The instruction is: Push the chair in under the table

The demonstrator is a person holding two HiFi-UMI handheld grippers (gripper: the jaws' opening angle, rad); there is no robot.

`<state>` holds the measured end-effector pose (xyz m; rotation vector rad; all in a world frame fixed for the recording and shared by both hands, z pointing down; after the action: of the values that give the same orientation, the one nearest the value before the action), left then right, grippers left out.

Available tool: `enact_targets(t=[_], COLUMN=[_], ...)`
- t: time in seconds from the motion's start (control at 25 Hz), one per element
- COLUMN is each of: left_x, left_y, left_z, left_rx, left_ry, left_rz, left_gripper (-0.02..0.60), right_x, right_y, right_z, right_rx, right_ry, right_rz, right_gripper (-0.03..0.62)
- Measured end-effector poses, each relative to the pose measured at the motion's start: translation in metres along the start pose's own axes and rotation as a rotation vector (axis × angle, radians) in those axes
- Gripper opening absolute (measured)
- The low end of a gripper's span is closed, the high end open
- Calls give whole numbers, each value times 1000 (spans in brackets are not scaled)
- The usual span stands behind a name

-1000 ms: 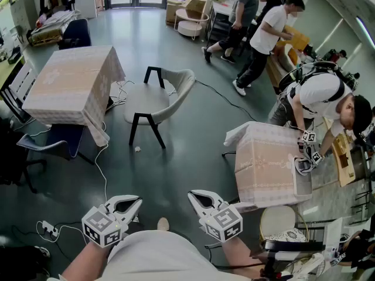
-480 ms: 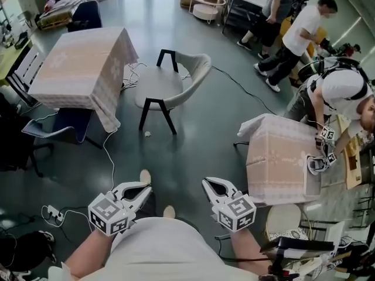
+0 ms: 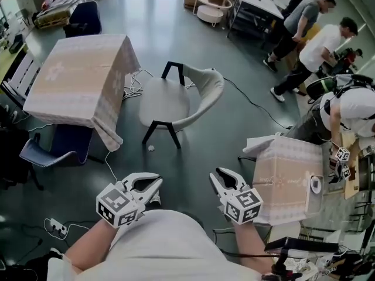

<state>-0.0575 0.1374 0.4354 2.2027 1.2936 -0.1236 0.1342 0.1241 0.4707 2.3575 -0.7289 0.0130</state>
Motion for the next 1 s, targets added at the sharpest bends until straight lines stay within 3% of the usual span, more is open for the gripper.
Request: enact_targets(t=[0.08,0.28,0.48,0.8,1.0], left_x=[-24,-84,-125,-182,-203], left_y=[2,11,42,103,120], left_z=[12,39,66,127,148], left_rx=[-8,-15,0,1,-3], left_ry=[11,-4,-37,-121,-174], left_rz=[-15,3,46,194,302], left_gripper=[11,11,11,11,11], right_x=[14,61,149,303,379], right_y=[24,76,129,241,316], right_z=[18,55,80,124,132], right_rx=[-5,-24,-59,-163,-256], right_ry=[19,63,136,190,207], right_rz=[-30,-90,-106,-83,-90], right_gripper=[166,170,170,233,246])
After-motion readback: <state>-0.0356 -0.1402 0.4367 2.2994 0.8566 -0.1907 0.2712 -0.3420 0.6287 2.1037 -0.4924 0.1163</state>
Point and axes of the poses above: the fingertips, and each gripper's own axes: y forward along the fingers, x to its right, z out of its top, the point moved 2 cm from there along -y, backward along the fingers, and after that the axes turned 5 degrees about -x, right-handed, at the moved point
